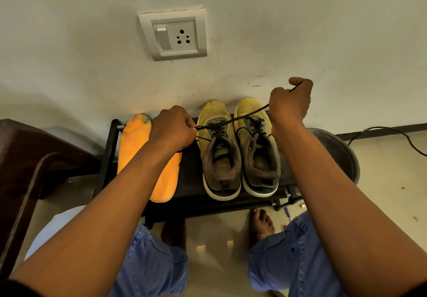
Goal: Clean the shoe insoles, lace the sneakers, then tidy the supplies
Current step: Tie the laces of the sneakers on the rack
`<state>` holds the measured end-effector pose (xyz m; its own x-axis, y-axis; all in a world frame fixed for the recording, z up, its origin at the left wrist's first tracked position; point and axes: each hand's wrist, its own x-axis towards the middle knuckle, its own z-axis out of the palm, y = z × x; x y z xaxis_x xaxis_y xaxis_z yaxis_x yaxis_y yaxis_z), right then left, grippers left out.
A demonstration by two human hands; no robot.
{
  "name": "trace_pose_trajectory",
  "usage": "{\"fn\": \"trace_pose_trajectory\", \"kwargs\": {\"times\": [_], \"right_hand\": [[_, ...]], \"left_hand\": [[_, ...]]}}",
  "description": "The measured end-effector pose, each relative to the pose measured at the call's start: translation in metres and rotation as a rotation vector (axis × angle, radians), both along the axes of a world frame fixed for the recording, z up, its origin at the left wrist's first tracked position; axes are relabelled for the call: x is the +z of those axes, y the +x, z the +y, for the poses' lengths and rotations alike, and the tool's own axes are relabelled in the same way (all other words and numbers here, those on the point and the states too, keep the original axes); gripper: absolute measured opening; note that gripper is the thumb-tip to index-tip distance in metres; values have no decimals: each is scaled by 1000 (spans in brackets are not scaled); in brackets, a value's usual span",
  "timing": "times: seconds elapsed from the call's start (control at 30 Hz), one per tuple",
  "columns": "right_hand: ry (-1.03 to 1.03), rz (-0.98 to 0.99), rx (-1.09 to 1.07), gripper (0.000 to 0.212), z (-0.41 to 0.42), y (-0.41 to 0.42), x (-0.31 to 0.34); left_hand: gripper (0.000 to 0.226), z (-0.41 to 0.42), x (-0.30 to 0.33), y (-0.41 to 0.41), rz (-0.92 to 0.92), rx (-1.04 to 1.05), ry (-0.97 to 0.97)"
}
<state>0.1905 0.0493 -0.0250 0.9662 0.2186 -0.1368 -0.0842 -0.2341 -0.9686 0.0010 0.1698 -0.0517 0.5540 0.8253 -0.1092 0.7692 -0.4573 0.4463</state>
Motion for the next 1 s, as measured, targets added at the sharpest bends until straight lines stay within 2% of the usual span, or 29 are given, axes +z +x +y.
{"fn": "trace_pose_trajectory", "kwargs": {"times": [0.13,0.2,0.33,0.43,0.5,0.6,0.73,0.87,1.0], "right_hand": [[-159,-163,37,57,-2,-3,1],[-188,-275,144,54,-1,-4,-1],[-186,-345,517,36,7,-10,-8],[-316,-416,839,36,12,-19,-13],[-404,-466,972,33,13,-23,-17],[-476,-507,1019,20,12,-23,-19],[-462,-507,989,5,6,-17,-9],[-522,-517,965,7,-3,-10,4],[-687,-571,911,12,-11,-6,10]], "left_hand": [[12,0,0,2,-3,-2,-13],[12,0,0,2,-13,-1,-25],[13,2,1,3,-44,9,-63],[14,3,2,4,-76,15,-71],[13,3,4,4,-104,13,-79],[13,2,8,3,-146,15,-100],[11,2,17,1,-148,-8,-98],[10,3,25,-2,-127,-19,-89],[8,1,27,-4,-58,-31,-86]]}}
